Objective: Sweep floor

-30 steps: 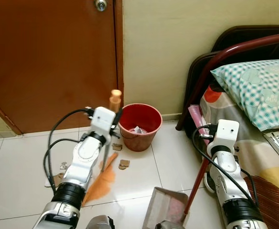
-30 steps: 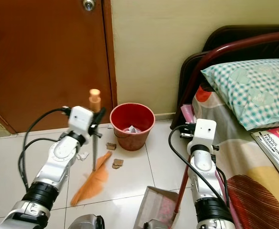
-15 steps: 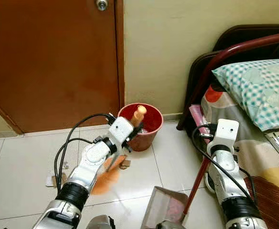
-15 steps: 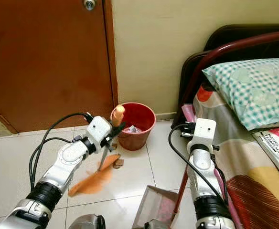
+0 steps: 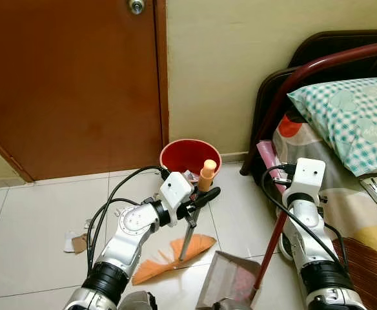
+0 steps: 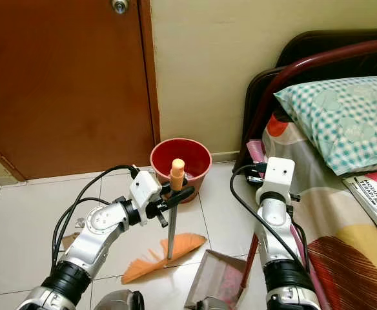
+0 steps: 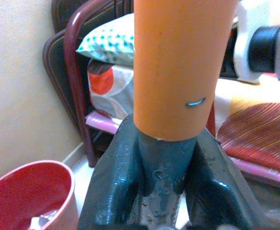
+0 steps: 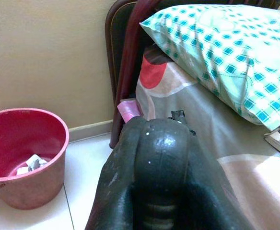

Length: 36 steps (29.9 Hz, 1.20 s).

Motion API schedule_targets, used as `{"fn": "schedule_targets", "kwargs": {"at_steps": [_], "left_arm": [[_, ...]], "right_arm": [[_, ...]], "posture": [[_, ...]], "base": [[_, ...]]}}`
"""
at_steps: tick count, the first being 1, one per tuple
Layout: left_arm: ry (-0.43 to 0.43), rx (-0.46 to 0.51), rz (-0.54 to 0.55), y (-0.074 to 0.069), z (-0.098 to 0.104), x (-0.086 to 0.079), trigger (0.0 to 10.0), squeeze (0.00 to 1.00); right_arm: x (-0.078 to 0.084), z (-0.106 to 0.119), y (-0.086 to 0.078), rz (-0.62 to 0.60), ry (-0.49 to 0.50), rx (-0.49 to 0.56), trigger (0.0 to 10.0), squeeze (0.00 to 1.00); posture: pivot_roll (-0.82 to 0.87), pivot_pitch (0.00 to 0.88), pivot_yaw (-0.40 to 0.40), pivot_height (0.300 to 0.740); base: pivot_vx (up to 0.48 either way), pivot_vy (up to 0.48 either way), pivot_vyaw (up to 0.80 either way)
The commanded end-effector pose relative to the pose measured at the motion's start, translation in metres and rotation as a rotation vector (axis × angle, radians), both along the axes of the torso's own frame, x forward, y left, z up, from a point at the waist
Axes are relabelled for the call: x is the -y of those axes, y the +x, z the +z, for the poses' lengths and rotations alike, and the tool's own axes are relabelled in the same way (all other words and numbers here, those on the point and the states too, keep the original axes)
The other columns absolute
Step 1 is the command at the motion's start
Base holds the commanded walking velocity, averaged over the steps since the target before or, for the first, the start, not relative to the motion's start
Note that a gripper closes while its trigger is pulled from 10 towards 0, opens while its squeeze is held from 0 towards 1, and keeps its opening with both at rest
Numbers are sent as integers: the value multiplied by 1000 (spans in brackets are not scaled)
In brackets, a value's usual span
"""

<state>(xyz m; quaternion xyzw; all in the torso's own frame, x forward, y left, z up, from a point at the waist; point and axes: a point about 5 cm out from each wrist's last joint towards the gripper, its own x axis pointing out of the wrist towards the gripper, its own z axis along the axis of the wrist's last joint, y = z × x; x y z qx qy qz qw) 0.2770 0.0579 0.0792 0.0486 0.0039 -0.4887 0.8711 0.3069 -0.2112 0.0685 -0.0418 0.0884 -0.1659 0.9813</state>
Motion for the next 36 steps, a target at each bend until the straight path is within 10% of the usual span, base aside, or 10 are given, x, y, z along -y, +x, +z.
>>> {"fn": "schedule_targets", "kwargs": {"at_steps": [1,8,15,21,36], "left_arm": [[-84,-33,-30,-4,6,9,10000,0],[-163,-49,34,1,17,-4,10000,0],[-119,23,441,27,20,-73,10000,0],[-58,-6,588,30,10,-95,10000,0],[-61,-68,500,22,-4,-52,10000,0]], "right_arm": [[4,6,4,-15,-28,19,10000,0],[5,6,6,-25,-48,20,10000,0],[7,12,12,-20,-84,36,10000,0],[7,19,18,-15,-116,56,10000,0],[-34,17,34,157,-38,42,10000,0]], "posture": [[33,72,-32,740],[45,73,-31,740],[38,78,-35,740],[38,78,-39,740],[31,84,-44,740]], "base": [[0,0,0],[0,0,0],[0,0,0],[0,0,0],[0,0,0]]}}
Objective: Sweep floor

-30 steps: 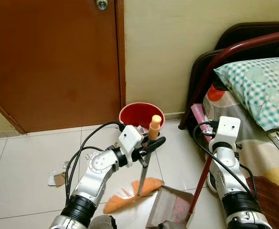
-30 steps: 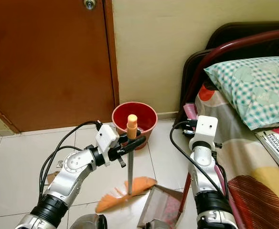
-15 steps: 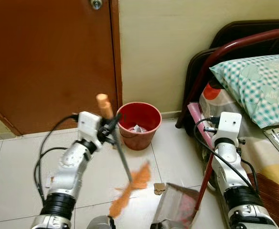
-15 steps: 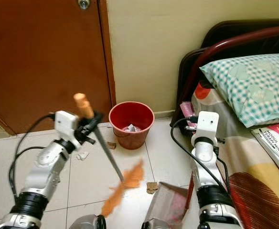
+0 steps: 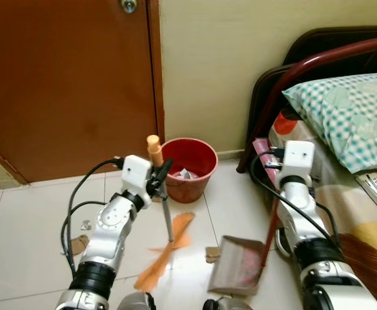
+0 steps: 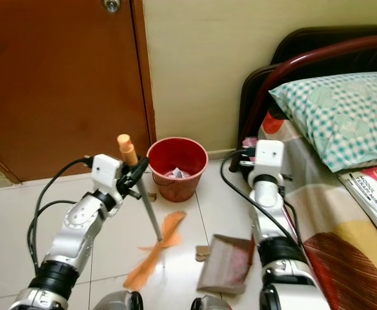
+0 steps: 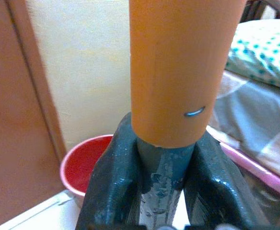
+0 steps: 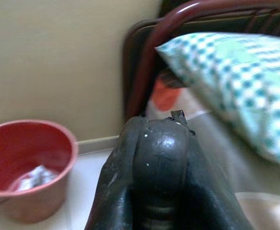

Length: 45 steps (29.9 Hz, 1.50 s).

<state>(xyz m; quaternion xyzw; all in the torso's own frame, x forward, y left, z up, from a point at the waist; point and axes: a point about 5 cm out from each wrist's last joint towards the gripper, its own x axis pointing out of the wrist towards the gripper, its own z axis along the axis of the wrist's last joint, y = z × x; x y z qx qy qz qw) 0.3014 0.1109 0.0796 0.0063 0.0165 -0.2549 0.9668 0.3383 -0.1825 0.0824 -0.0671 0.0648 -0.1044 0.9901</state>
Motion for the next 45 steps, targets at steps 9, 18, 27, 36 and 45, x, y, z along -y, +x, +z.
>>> {"fn": "schedule_targets", "kwargs": {"at_steps": [9,18,27,36,45], "left_arm": [[-65,-89,36,-11,-7,-2,10000,0],[-277,-249,392,-8,-17,-35,10000,0],[-385,-284,521,-9,-10,-52,10000,0],[-665,-241,468,6,27,-39,10000,0],[-613,-134,481,15,48,-60,10000,0]], "right_arm": [[-48,-7,1,211,70,-29,10000,0],[-44,-4,0,229,-16,5,10000,0],[-40,-6,-2,244,-60,2,10000,0],[-48,-10,-3,266,-49,-10,10000,0],[-49,-12,-3,266,-31,-25,10000,0]], "posture": [[40,92,-47,740],[42,102,-49,740],[39,116,-59,740],[32,122,-66,740],[33,113,-62,740]], "base": [[0,0,0],[0,0,0],[0,0,0],[0,0,0],[0,0,0]]}}
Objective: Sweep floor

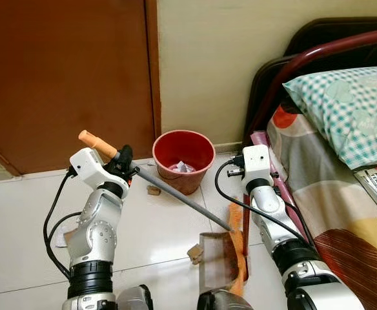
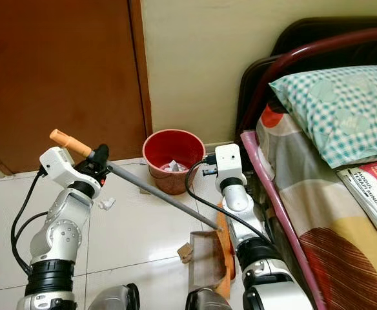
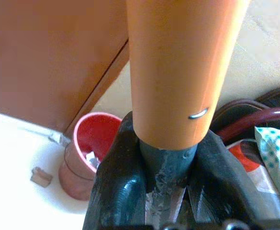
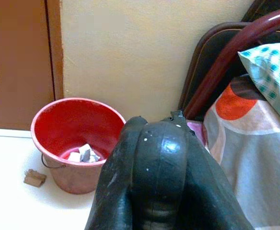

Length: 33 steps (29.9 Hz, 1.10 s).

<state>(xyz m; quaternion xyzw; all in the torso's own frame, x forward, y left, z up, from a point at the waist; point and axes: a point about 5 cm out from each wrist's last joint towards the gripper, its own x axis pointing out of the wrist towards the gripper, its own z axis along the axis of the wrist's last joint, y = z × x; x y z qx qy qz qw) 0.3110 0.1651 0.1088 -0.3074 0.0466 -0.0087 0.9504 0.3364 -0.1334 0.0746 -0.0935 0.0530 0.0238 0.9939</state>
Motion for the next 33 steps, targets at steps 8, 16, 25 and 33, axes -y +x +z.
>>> {"fn": "schedule_targets", "kwargs": {"at_steps": [8,16,25,33], "left_arm": [[189,259,40,20,70,-32,10000,0],[350,316,-10,18,85,-39,10000,0],[502,99,-188,-20,9,-30,10000,0],[525,29,-245,-36,-18,-15,10000,0]], "right_arm": [[-1,-6,-1,8,3,-35,10000,0],[-1,-8,-2,8,6,-38,10000,0],[5,-1,-2,-39,29,29,10000,0],[5,-1,-4,-30,23,33,10000,0]], "posture": [[48,100,-62,740],[54,96,-62,740],[64,99,-61,740],[58,103,-58,740]], "base": [[0,0,0],[0,0,0],[0,0,0],[0,0,0]]}}
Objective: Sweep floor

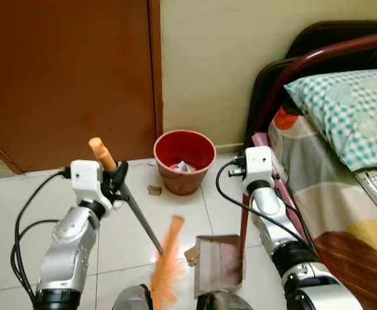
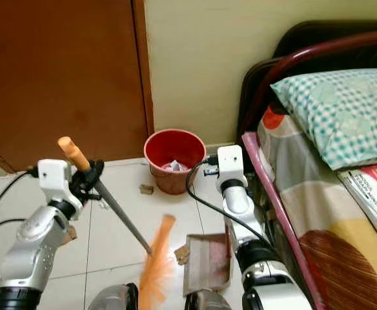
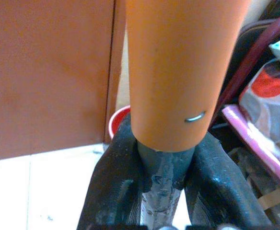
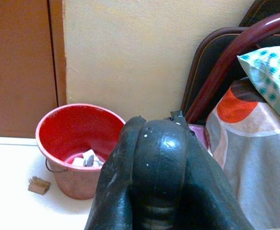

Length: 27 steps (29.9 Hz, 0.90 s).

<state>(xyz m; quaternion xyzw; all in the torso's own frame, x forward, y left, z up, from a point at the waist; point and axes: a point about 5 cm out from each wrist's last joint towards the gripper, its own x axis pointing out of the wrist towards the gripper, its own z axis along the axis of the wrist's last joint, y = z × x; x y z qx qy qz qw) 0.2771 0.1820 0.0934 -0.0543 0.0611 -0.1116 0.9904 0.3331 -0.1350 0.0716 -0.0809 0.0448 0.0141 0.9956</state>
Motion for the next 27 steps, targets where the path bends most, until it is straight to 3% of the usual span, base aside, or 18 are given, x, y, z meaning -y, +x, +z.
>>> {"fn": "schedule_targets", "kwargs": {"at_steps": [1,4,7,10,14,20,26,27], "left_arm": [[17,-30,-28,-3,-6,10,10000,0],[-15,-34,-62,-1,-6,25,10000,0],[-104,-30,-70,3,-2,41,10000,0],[-294,-21,-70,12,9,65,10000,0],[-345,-8,-64,14,13,69,10000,0],[-309,-2,-24,14,11,55,10000,0],[-253,13,56,13,11,21,10000,0],[-225,12,86,12,10,8,10000,0]], "right_arm": [[3,-1,-1,-10,-2,-7,10000,0],[3,-4,0,-11,-15,-35,10000,0],[1,-5,0,-4,-23,-45,10000,0],[0,-6,0,7,-21,-54,10000,0],[1,-7,0,5,-10,-60,10000,0],[2,-7,-1,6,4,-61,10000,0],[3,-5,-1,4,24,-53,10000,0],[4,-4,-1,3,27,-47,10000,0]], "posture": [[54,103,-58,740],[53,103,-59,740],[55,103,-62,740],[46,104,-61,740],[40,104,-61,740],[36,104,-60,740],[53,106,-59,740],[56,105,-58,740]], "base": [[0,0,0],[0,0,0],[0,0,0],[0,0,0],[0,0,0],[0,0,0],[0,0,0],[0,0,0]]}}
